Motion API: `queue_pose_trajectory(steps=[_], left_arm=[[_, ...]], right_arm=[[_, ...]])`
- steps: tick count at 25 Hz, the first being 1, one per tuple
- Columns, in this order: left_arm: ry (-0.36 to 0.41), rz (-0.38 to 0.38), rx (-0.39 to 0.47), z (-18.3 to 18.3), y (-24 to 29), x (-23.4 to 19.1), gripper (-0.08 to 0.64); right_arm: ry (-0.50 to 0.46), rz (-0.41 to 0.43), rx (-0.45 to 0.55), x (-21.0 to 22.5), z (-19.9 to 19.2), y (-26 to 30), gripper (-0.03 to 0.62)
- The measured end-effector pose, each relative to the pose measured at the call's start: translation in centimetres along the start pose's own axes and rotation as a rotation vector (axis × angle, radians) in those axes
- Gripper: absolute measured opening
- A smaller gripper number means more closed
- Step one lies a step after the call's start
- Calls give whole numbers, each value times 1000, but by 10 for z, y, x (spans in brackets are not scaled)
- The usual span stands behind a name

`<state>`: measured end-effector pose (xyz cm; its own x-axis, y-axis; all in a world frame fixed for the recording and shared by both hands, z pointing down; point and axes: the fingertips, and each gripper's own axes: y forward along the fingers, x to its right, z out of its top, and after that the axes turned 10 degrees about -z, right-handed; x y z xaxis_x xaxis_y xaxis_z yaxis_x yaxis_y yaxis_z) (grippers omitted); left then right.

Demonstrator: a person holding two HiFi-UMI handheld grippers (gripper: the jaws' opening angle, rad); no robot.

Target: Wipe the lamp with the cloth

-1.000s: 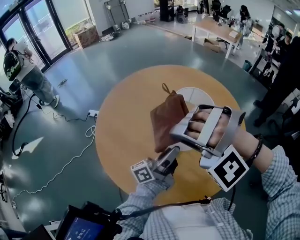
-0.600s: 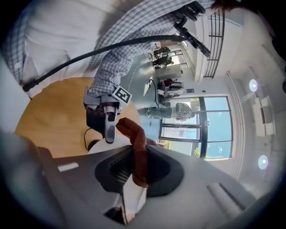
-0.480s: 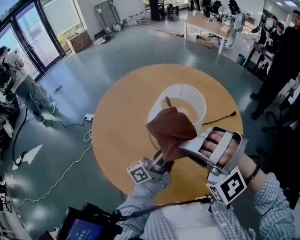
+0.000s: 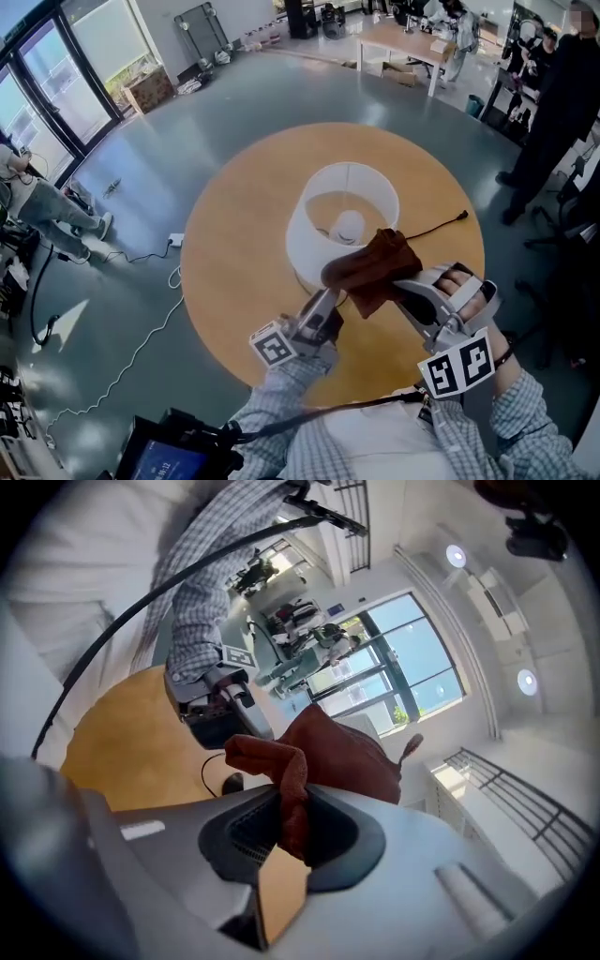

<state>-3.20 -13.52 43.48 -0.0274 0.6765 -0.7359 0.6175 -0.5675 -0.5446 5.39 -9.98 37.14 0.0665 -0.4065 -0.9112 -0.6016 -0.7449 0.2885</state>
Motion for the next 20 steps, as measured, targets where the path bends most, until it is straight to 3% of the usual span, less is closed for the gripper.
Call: queue_pose_trajectory(steps=[8, 14, 20], left_arm=[[-6, 2, -11, -2, 1, 5, 138], [-74, 9, 13, -4, -6, 6, 144], [1, 86, -46, -3, -19, 3, 209]], right_arm=[[342, -9, -82, -27, -28, 8, 54], [548, -3, -84, -42, -25, 17, 54], [667, -31, -67, -35, -30, 22, 54]])
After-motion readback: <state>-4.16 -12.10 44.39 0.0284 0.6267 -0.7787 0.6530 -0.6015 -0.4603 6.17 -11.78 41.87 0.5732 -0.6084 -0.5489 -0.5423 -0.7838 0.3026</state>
